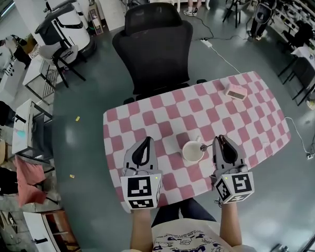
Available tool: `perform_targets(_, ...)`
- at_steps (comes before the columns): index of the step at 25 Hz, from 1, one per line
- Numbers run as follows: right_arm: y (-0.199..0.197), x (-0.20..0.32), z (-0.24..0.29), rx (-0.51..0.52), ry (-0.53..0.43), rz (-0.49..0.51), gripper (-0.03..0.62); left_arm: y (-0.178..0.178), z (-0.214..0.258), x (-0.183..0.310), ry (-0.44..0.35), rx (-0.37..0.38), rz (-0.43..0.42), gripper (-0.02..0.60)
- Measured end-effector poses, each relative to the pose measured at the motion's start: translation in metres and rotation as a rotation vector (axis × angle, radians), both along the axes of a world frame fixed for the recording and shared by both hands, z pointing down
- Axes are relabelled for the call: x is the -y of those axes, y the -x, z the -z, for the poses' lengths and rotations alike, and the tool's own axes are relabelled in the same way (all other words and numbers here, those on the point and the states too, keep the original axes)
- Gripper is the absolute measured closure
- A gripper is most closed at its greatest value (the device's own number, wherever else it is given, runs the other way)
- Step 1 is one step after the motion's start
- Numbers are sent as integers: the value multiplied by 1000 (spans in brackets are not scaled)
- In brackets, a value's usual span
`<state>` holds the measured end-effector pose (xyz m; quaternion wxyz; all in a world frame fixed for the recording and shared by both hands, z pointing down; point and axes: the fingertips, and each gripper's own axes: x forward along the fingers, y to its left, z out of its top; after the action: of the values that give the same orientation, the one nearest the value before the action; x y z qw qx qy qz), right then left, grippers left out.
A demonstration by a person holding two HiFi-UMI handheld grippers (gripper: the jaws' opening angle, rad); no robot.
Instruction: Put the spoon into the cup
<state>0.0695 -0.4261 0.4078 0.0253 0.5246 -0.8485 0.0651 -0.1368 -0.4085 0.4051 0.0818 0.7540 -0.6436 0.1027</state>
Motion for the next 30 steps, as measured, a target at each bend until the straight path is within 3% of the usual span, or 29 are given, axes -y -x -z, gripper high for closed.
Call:
perform_targets(10, 12, 16, -33, -36, 63, 106, 534, 0, -23, 5, 59, -2, 51, 568)
perform_targets(30, 39, 26, -152, -110, 257, 232, 535, 10, -94, 2, 186, -8, 93, 568)
